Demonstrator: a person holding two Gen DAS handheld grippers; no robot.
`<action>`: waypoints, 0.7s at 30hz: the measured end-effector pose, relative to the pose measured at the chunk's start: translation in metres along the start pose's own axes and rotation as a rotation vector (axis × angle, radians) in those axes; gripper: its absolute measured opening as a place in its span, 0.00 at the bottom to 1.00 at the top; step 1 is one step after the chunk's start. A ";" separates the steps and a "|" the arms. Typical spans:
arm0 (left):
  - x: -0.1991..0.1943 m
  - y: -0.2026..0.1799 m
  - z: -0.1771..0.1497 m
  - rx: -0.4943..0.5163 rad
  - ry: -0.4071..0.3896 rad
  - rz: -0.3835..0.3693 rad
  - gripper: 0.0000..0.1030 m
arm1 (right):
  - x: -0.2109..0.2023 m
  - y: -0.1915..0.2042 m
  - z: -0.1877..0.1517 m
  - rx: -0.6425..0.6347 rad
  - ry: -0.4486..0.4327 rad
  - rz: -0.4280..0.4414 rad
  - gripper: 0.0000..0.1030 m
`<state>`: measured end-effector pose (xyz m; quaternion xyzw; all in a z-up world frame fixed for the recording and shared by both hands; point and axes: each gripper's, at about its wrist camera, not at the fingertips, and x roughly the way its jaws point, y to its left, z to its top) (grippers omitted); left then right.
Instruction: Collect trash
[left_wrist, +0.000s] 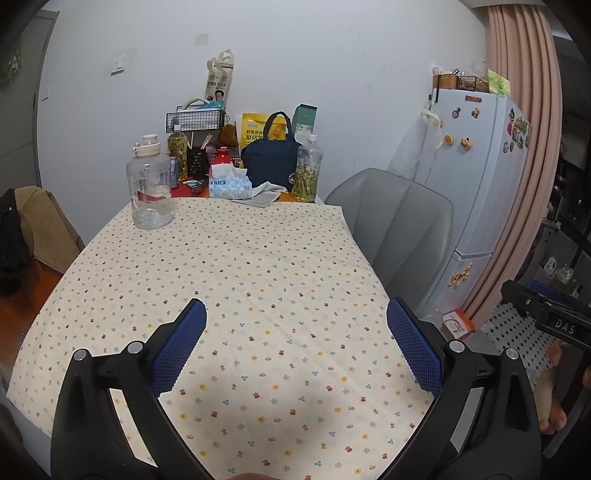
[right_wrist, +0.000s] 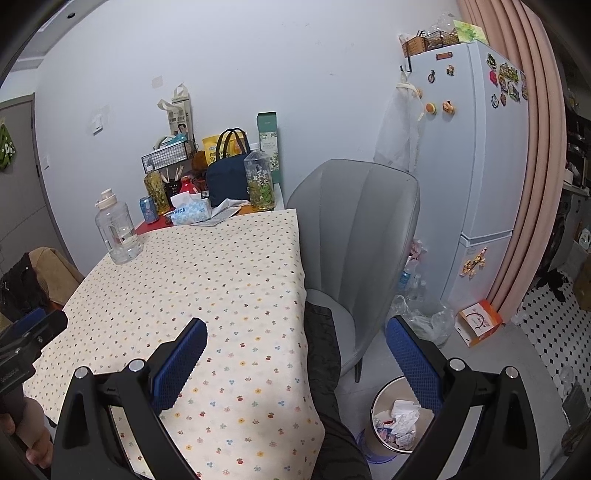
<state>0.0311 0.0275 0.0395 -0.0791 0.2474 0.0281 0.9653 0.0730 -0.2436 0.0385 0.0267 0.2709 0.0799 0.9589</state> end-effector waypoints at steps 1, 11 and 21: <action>0.001 -0.001 0.000 -0.001 0.001 0.000 0.94 | 0.000 -0.002 0.000 0.003 0.000 -0.001 0.93; 0.005 0.005 0.002 -0.014 0.010 0.016 0.94 | 0.009 0.001 -0.005 -0.005 0.017 0.016 0.93; 0.020 0.028 -0.006 -0.055 0.044 0.048 0.94 | 0.036 0.018 -0.012 -0.039 0.068 0.044 0.93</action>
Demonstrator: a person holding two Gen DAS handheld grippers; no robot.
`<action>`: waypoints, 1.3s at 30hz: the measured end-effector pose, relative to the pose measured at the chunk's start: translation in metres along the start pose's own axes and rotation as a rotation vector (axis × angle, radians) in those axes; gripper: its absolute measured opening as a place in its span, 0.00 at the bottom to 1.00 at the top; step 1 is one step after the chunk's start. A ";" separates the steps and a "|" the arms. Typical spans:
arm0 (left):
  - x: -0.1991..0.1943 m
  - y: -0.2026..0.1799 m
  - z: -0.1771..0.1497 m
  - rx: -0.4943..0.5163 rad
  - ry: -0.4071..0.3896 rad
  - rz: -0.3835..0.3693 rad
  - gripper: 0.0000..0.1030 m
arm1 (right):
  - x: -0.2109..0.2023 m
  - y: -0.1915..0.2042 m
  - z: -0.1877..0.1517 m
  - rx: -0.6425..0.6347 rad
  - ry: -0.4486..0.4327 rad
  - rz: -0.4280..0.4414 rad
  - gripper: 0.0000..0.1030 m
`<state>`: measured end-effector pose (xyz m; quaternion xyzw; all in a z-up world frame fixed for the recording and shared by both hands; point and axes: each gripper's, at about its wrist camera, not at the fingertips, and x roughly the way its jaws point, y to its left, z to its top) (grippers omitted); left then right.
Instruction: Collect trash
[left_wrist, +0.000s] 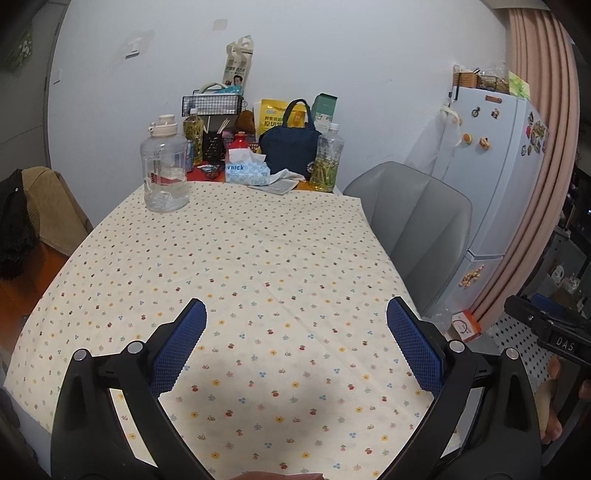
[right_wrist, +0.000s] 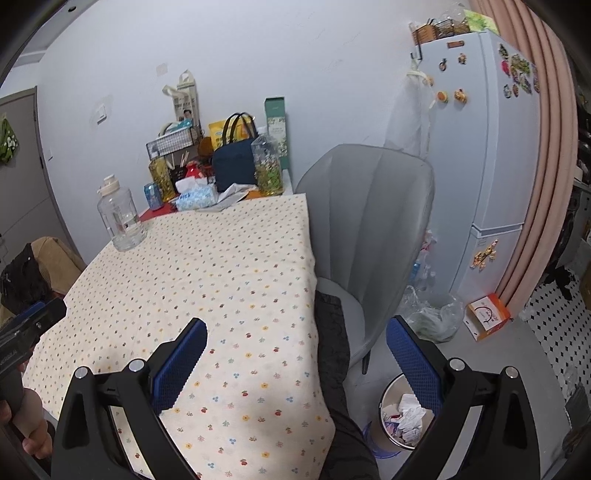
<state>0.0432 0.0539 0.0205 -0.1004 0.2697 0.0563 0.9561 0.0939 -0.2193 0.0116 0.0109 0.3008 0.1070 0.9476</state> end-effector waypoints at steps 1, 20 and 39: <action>0.002 0.003 -0.001 -0.007 0.004 0.005 0.94 | 0.004 0.004 0.000 -0.013 0.005 0.002 0.93; 0.082 0.115 -0.032 -0.201 0.198 0.276 0.94 | 0.150 0.189 -0.051 -0.547 0.284 0.329 0.92; 0.152 0.137 -0.039 -0.209 0.344 0.463 0.95 | 0.184 0.192 -0.061 -0.504 0.304 0.412 0.93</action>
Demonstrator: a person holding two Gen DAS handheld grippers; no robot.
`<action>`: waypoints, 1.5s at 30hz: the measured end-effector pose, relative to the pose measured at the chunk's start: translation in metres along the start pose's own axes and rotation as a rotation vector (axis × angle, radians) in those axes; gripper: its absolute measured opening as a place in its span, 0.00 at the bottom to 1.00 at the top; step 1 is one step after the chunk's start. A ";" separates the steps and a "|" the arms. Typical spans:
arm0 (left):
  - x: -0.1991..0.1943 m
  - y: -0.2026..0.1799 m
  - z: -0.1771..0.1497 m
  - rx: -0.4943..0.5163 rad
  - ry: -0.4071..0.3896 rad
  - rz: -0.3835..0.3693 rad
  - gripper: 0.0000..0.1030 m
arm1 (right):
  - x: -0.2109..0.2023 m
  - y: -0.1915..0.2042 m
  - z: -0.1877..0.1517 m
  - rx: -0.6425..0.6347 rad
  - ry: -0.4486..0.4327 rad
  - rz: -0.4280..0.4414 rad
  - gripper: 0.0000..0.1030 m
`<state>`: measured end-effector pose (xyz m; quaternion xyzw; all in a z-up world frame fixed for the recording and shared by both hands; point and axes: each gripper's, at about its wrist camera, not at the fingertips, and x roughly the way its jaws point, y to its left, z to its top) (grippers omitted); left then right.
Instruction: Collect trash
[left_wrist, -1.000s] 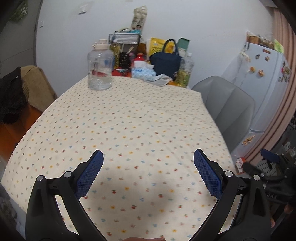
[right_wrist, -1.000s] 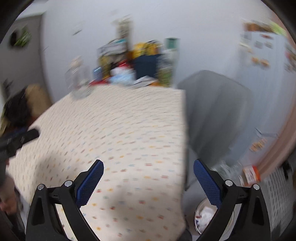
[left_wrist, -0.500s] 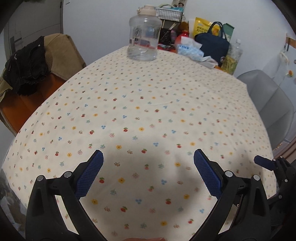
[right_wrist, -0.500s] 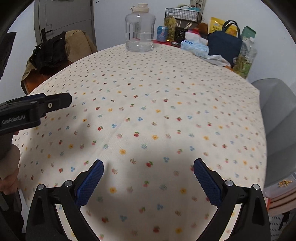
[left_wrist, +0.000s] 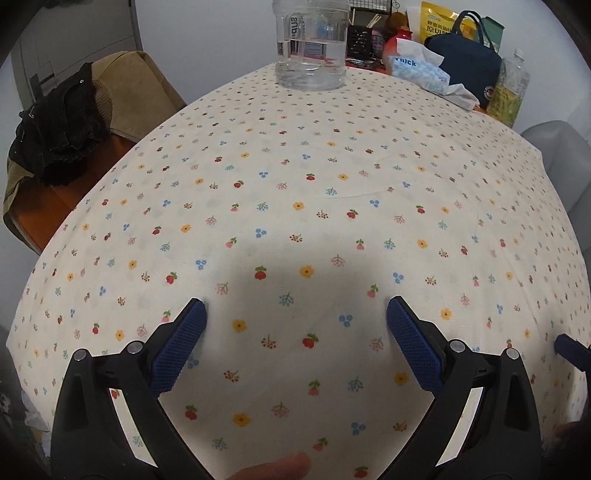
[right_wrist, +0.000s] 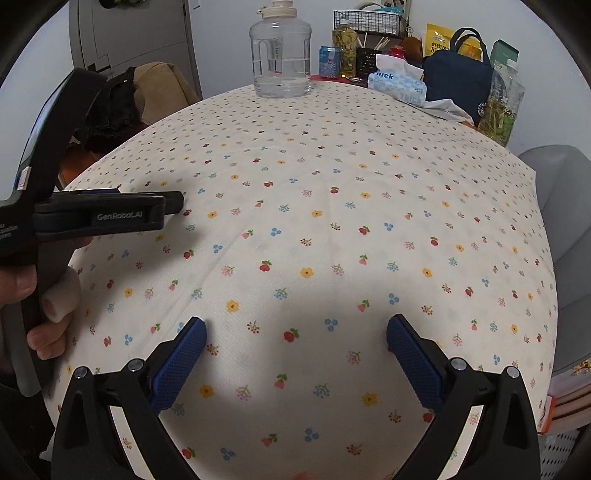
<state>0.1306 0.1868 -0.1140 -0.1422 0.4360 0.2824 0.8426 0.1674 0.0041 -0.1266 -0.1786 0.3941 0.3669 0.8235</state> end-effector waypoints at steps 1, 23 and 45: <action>-0.001 0.000 0.000 0.000 -0.001 0.000 0.95 | 0.000 0.000 0.000 0.000 0.000 0.001 0.93; 0.000 0.000 -0.002 -0.012 -0.007 0.011 0.95 | 0.000 0.000 0.000 0.000 0.000 0.000 0.93; -0.001 -0.001 -0.002 -0.027 -0.006 0.020 0.95 | 0.000 0.001 0.000 0.000 0.000 0.000 0.93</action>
